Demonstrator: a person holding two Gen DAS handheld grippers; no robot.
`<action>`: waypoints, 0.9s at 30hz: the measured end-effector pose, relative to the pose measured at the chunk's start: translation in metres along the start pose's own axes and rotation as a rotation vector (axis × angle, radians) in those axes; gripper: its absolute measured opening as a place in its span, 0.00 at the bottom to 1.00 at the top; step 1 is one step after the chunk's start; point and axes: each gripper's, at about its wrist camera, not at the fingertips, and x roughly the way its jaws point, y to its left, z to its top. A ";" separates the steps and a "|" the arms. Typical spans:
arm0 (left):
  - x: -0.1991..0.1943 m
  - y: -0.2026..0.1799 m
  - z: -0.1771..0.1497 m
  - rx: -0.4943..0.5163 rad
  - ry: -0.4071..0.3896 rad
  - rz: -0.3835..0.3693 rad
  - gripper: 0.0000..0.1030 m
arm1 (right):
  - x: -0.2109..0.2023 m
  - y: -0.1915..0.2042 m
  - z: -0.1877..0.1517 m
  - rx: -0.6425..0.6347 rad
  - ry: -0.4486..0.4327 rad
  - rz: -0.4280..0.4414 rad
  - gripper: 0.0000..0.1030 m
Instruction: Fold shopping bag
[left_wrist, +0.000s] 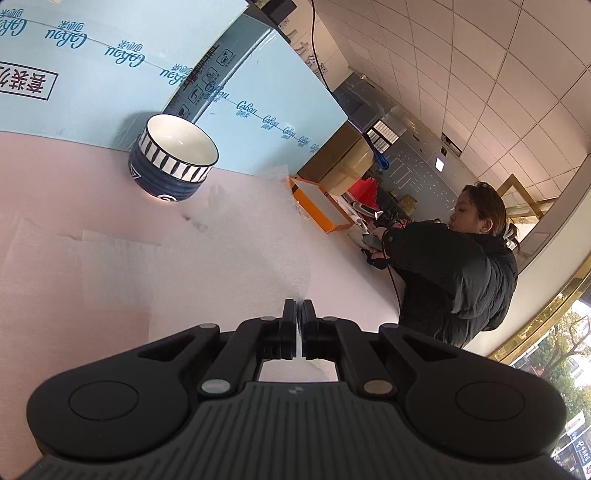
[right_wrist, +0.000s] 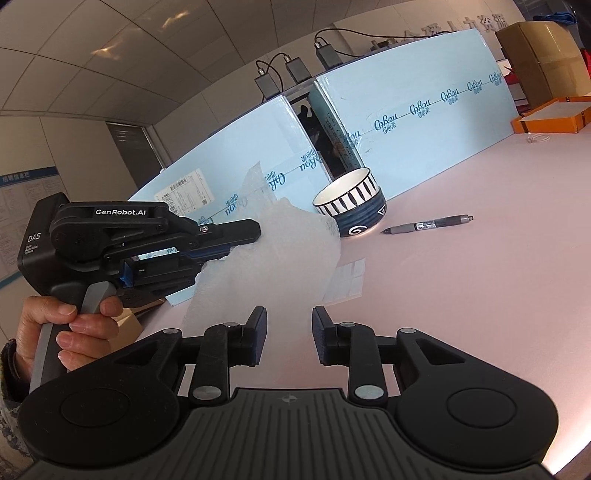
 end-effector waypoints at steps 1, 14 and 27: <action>-0.006 0.002 0.001 0.003 -0.012 0.020 0.05 | -0.002 -0.002 0.002 0.002 -0.005 -0.005 0.29; 0.012 -0.003 -0.012 0.001 0.048 0.028 0.15 | -0.023 0.041 0.010 -0.114 0.002 0.142 0.41; 0.028 -0.040 -0.009 0.082 0.044 0.009 0.22 | -0.029 0.009 -0.004 -0.080 0.095 -0.054 0.44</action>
